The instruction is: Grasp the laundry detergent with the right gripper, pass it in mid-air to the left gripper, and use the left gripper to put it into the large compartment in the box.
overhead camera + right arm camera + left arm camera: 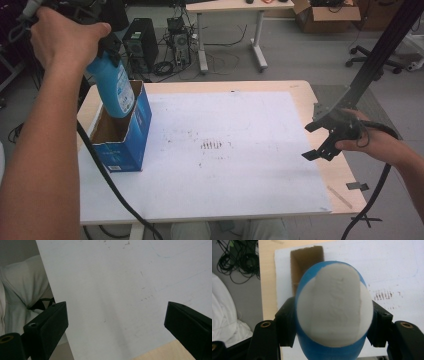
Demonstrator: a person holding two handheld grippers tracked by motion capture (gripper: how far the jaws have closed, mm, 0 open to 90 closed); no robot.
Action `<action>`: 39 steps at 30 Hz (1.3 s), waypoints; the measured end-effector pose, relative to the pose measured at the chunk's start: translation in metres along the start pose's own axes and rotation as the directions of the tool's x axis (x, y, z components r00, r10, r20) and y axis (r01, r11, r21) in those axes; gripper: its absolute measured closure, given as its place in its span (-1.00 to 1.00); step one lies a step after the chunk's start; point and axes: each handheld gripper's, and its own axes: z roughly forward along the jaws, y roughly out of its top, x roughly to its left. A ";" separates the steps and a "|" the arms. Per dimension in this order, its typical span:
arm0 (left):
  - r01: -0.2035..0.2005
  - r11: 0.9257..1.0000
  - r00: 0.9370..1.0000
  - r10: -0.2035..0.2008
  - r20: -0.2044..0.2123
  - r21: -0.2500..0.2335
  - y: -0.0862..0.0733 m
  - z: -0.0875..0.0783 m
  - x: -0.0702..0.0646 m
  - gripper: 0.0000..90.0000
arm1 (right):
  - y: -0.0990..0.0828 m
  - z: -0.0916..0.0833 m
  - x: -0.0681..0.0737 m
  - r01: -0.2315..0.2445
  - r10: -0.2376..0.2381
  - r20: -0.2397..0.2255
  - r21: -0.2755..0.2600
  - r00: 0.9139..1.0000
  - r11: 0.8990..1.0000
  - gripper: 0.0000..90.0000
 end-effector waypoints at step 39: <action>-0.008 1.000 0.999 0.009 -0.053 0.013 -0.048 0.169 0.030 -0.16 | 0.000 0.020 -0.003 -0.041 0.041 0.005 0.031 0.999 0.999 -0.88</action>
